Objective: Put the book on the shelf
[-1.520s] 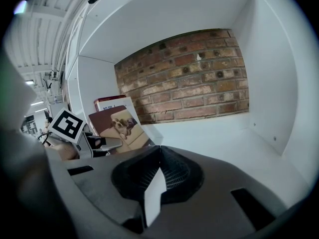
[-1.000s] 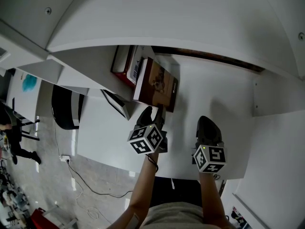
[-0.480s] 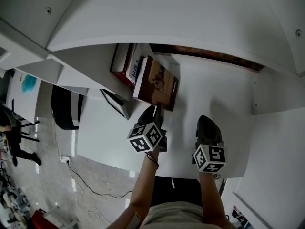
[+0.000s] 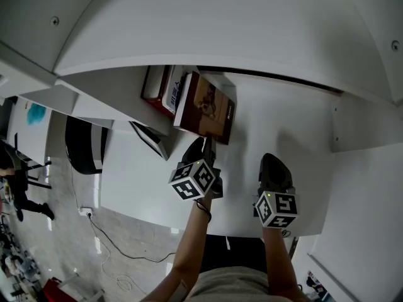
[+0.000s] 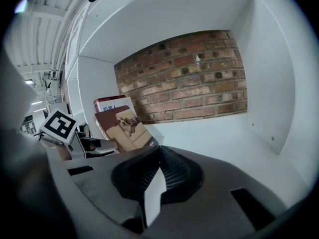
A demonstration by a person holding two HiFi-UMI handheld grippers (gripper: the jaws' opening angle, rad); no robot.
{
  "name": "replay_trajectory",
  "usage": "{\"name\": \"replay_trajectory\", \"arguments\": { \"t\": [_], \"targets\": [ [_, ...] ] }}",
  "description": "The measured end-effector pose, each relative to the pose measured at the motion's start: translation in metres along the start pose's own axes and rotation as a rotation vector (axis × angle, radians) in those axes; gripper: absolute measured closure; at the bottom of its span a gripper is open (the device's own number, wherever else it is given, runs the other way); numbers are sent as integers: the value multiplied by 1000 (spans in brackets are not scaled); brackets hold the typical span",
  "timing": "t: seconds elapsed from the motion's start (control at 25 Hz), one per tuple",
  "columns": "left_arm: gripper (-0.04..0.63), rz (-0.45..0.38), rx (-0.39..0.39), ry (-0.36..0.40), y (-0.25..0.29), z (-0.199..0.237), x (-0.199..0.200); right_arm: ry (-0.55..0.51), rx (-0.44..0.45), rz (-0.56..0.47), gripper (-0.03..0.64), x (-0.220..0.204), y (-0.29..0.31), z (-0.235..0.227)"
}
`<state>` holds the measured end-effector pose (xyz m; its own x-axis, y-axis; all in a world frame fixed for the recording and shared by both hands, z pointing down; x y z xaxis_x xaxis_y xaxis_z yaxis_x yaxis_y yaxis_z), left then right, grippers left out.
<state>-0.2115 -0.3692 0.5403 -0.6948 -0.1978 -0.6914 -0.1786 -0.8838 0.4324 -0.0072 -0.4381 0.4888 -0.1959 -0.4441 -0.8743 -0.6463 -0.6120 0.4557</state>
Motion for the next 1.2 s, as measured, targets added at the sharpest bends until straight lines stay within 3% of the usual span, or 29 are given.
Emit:
{"name": "replay_trajectory", "arguments": {
  "t": [1.2],
  "targets": [
    [457,-53,41,15,50,0,32,2,-14,21,600,2,14,-10]
  ]
}}
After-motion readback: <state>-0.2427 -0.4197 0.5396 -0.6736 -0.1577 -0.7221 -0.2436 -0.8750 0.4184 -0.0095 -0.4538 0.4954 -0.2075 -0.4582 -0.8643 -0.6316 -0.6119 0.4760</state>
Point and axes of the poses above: the fingertips, and each gripper's own axes: y forward along the fingers, z to its left, x out of its top, the point moved 5 cm from there along -y, backward along the fingers, and after that the axes turned 3 degrees about -x, right-handed, at the moved point
